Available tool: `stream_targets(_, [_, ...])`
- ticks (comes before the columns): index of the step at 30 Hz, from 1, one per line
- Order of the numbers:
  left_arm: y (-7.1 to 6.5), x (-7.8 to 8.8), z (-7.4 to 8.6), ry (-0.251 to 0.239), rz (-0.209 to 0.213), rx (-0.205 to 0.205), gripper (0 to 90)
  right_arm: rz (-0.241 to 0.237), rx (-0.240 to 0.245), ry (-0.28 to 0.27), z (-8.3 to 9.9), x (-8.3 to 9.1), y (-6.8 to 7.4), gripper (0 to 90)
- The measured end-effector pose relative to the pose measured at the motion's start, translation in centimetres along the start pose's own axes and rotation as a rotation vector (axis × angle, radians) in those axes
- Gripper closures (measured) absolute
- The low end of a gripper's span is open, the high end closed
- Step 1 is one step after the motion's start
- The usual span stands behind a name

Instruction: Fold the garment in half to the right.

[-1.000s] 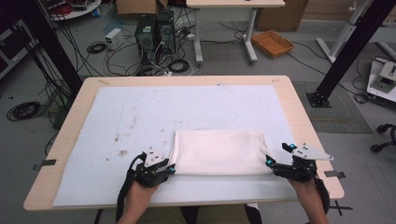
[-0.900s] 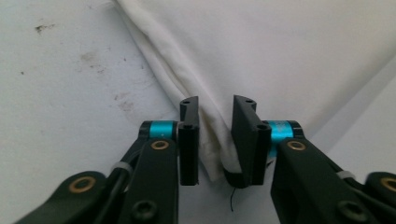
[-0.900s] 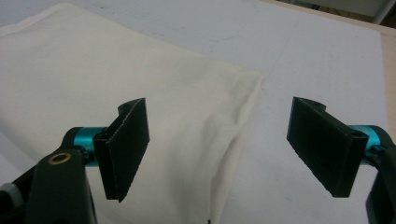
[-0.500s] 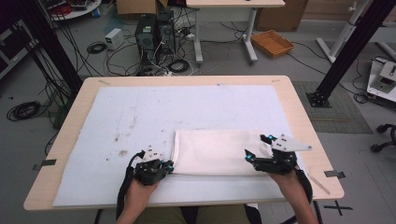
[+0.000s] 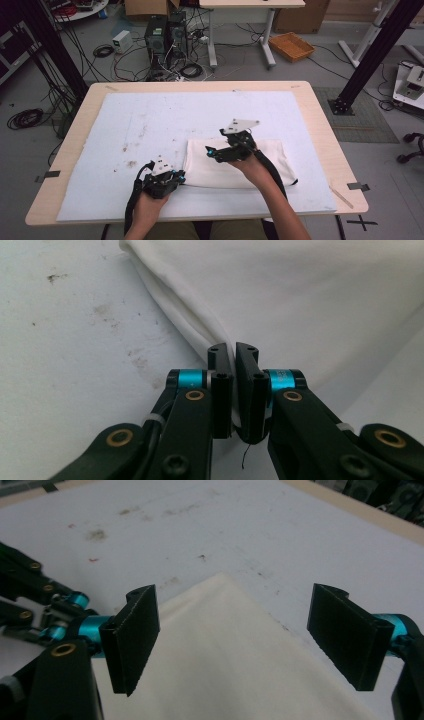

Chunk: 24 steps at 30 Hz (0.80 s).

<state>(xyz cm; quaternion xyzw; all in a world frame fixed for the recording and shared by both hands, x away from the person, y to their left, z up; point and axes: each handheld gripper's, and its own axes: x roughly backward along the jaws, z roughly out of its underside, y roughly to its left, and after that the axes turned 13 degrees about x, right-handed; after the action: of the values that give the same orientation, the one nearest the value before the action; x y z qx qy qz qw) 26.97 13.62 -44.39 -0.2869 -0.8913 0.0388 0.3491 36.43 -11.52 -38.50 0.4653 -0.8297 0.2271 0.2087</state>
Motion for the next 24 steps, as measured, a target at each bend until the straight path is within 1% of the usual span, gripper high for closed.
stream_targets(1, [0.0,0.0,0.0,0.002,-0.003,-0.002,85.2,0.000,0.000,0.000,0.0,0.0,0.0,20.9])
stream_targets(2, [0.0,-0.1,0.0,0.002,-0.002,-0.001,85.2,-0.006,0.002,0.019,-0.3,-0.9,-0.1,20.9])
stream_targets(7, [0.1,0.0,0.0,0.002,0.000,0.004,85.2,-0.004,-0.016,0.120,-1.2,-5.3,-0.8,21.2])
stream_targets(8, [0.1,0.0,0.0,0.003,0.002,0.005,85.2,-0.005,-0.022,0.154,-1.3,-6.7,-0.9,24.7])
stream_targets(9, [0.1,0.0,0.0,0.006,0.001,0.001,85.2,-0.005,-0.022,0.154,-1.3,-6.7,-0.9,24.7])
stream_targets(10, [0.1,0.0,0.0,0.007,0.006,0.005,85.2,0.004,-0.017,0.181,-1.5,-8.0,-0.9,27.3])
stream_targets(11, [0.1,0.0,0.0,0.007,0.006,0.005,85.2,0.004,-0.017,0.181,-1.5,-8.0,-0.9,27.3])
stream_targets(12, [0.1,0.0,0.0,0.005,0.006,0.008,85.2,0.013,-0.015,0.206,-1.8,-9.0,-0.9,27.6])
stream_targets(13, [0.2,0.0,0.0,0.006,0.008,0.005,85.2,0.013,-0.015,0.206,-1.8,-9.0,-0.9,27.6])
stream_targets(16, [0.2,0.0,0.0,0.005,0.011,0.006,85.1,0.020,-0.013,0.225,-2.1,-10.2,-0.8,29.3])
stream_targets(17, [0.3,0.0,0.0,0.005,0.011,0.006,85.0,0.013,0.002,0.245,-2.3,-10.8,-0.6,35.5])
stream_targets(18, [0.3,0.0,0.1,0.003,0.012,0.008,85.0,0.013,0.002,0.245,-2.3,-10.8,-0.6,35.5])
stream_targets(19, [0.3,0.0,0.0,0.003,0.013,0.007,85.0,0.020,0.015,0.259,-2.3,-11.0,-0.6,38.0])
stream_targets(20, [0.3,0.0,0.1,0.002,0.013,0.010,85.0,0.018,0.014,0.273,-2.3,-11.3,-0.5,42.1])
stream_targets(21, [0.3,0.0,0.1,0.004,0.013,0.008,85.0,0.009,0.019,0.292,-2.3,-11.6,-0.5,50.3])
stream_targets(22, [0.3,0.0,0.1,0.005,0.012,0.008,85.0,0.009,0.019,0.292,-2.3,-11.6,-0.5,50.3])
stream_targets(23, [0.4,-0.1,0.1,0.007,0.012,0.012,85.0,-0.010,0.030,0.294,-2.2,-11.9,-0.3,58.9])
stream_targets(24, [0.4,-0.1,0.1,0.007,0.012,0.012,85.0,-0.010,0.030,0.294,-2.2,-11.9,-0.3,58.9])
